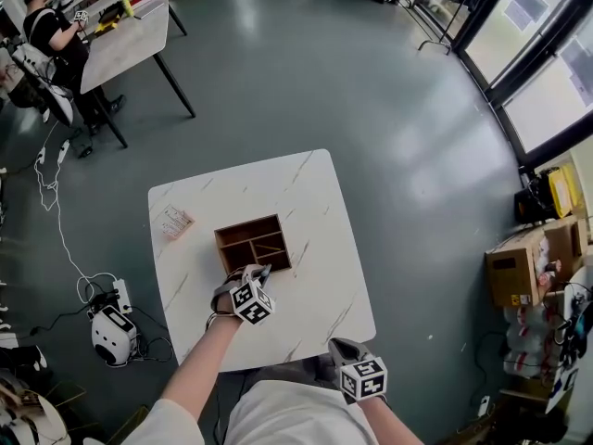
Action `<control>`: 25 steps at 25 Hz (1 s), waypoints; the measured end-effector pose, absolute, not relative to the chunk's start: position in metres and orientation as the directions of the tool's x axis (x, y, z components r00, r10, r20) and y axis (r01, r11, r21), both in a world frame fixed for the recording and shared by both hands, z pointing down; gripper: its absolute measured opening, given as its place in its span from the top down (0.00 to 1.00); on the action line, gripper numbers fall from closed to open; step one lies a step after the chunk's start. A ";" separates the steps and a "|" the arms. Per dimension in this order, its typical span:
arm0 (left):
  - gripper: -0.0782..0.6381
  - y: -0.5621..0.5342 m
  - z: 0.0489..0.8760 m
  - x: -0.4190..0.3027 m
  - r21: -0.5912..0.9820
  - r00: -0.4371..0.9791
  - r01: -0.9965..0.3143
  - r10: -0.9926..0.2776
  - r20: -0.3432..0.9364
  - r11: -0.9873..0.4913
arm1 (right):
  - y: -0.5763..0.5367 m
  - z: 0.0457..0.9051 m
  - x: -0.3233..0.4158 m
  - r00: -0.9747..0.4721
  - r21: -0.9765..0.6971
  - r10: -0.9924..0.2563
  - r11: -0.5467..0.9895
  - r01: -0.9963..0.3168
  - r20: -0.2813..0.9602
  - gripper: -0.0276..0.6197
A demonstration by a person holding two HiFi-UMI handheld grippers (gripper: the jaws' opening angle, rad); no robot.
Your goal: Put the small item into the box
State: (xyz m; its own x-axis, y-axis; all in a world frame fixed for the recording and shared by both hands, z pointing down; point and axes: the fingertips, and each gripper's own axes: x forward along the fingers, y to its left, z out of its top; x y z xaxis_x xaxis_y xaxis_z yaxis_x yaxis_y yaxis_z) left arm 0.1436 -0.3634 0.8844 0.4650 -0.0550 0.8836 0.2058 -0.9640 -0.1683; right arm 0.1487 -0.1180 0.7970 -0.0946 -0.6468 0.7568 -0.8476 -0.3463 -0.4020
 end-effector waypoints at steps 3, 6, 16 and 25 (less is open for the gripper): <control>0.79 -0.364 0.887 0.146 -0.165 0.459 0.214 -0.050 0.887 -0.963 | -0.112 0.797 0.151 -0.087 -0.385 -0.637 -0.347 -0.855 0.766 0.91; 0.79 -0.363 0.889 0.145 -0.151 0.452 0.214 -0.039 0.891 -0.965 | -0.107 0.796 0.151 -0.078 -0.375 -0.636 -0.348 -0.859 0.767 0.91; 0.67 -0.356 0.881 0.135 -0.131 0.467 0.162 -0.041 0.883 -0.978 | -0.112 0.787 0.149 -0.069 -0.362 -0.653 -0.326 -0.873 0.754 0.91; 0.67 -0.347 0.847 0.117 -0.095 0.539 0.065 -0.045 0.841 -0.993 | -0.117 0.780 0.143 -0.072 -0.351 -0.671 -0.291 -0.890 0.738 0.91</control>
State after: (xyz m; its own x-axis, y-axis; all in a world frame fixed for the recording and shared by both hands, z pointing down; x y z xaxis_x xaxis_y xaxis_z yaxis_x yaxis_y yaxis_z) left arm 0.1167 -0.3466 0.8472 0.5395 -0.0454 0.8408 0.0651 -0.9933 -0.0954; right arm 0.1429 -0.1168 0.7803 -0.0720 -0.6706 0.7383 -0.8901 -0.2908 -0.3510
